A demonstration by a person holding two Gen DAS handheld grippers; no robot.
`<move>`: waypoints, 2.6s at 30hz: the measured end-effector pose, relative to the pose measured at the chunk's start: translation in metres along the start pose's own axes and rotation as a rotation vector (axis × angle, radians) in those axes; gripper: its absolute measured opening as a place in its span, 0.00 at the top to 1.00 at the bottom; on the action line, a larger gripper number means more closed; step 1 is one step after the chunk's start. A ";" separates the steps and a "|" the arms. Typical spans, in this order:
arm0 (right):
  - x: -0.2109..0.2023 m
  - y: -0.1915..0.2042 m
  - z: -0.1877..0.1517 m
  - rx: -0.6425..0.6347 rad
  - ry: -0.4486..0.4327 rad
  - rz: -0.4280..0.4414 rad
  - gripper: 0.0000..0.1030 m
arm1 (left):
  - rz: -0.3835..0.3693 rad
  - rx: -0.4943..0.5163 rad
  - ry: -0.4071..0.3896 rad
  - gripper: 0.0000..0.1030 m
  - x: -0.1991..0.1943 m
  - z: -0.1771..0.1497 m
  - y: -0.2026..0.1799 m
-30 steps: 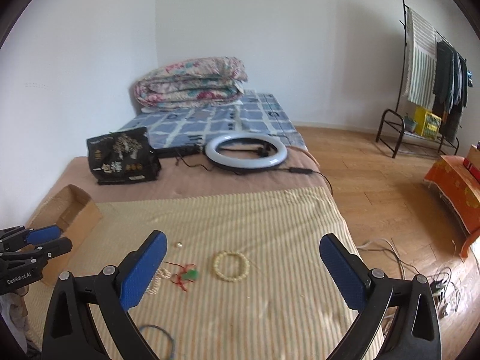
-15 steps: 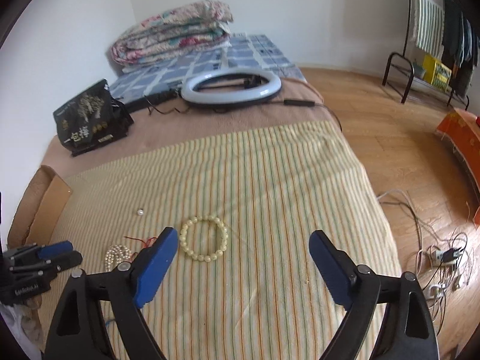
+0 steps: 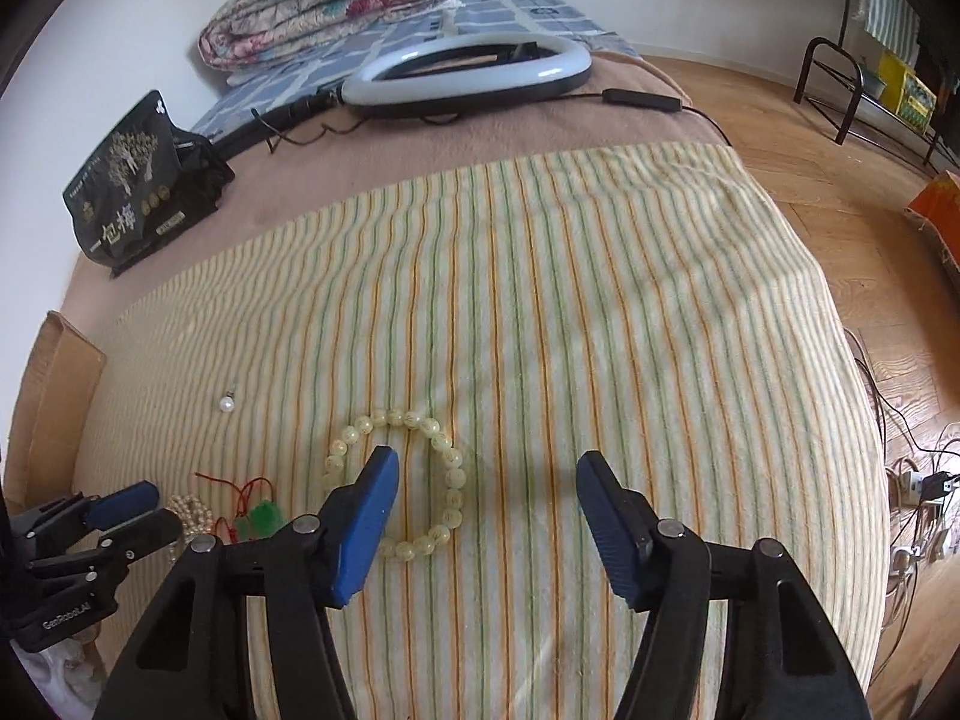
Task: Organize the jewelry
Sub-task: 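Grasp the pearl necklace with the left tool while the right tool grasps the cream bracelet, then carry the pearl necklace and cream bracelet over the cardboard box with both tools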
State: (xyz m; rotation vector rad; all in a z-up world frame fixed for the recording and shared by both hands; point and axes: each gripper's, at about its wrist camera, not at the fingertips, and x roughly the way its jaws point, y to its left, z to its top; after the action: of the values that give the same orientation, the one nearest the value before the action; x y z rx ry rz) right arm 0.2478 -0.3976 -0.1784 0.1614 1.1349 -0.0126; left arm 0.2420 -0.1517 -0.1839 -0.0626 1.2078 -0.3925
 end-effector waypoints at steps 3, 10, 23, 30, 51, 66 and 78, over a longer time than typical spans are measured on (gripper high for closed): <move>0.005 0.002 0.000 -0.012 0.007 -0.028 0.43 | 0.027 0.034 -0.010 0.59 0.002 -0.001 -0.005; 0.008 0.012 -0.003 -0.070 0.009 -0.086 0.48 | 0.132 0.166 -0.050 0.78 0.005 -0.012 -0.024; -0.002 0.031 -0.009 -0.138 -0.037 -0.026 0.95 | 0.097 0.152 -0.094 0.95 -0.005 -0.008 -0.032; -0.039 0.040 -0.006 -0.144 -0.125 -0.001 0.95 | 0.064 0.141 -0.170 0.95 -0.039 -0.006 -0.036; -0.165 0.118 -0.011 -0.224 -0.386 0.064 0.95 | -0.002 0.037 -0.416 0.95 -0.183 -0.020 0.003; -0.176 0.238 -0.016 -0.355 -0.431 0.228 0.95 | 0.097 -0.054 -0.592 0.95 -0.279 -0.038 0.082; -0.148 0.326 -0.016 -0.448 -0.389 0.323 0.95 | 0.198 -0.128 -0.604 0.95 -0.295 -0.063 0.147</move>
State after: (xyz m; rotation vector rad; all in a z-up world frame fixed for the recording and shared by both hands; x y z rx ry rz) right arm 0.2011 -0.0841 -0.0115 -0.0594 0.6914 0.4763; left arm 0.1353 0.0920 0.0208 -0.1583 0.6322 -0.1044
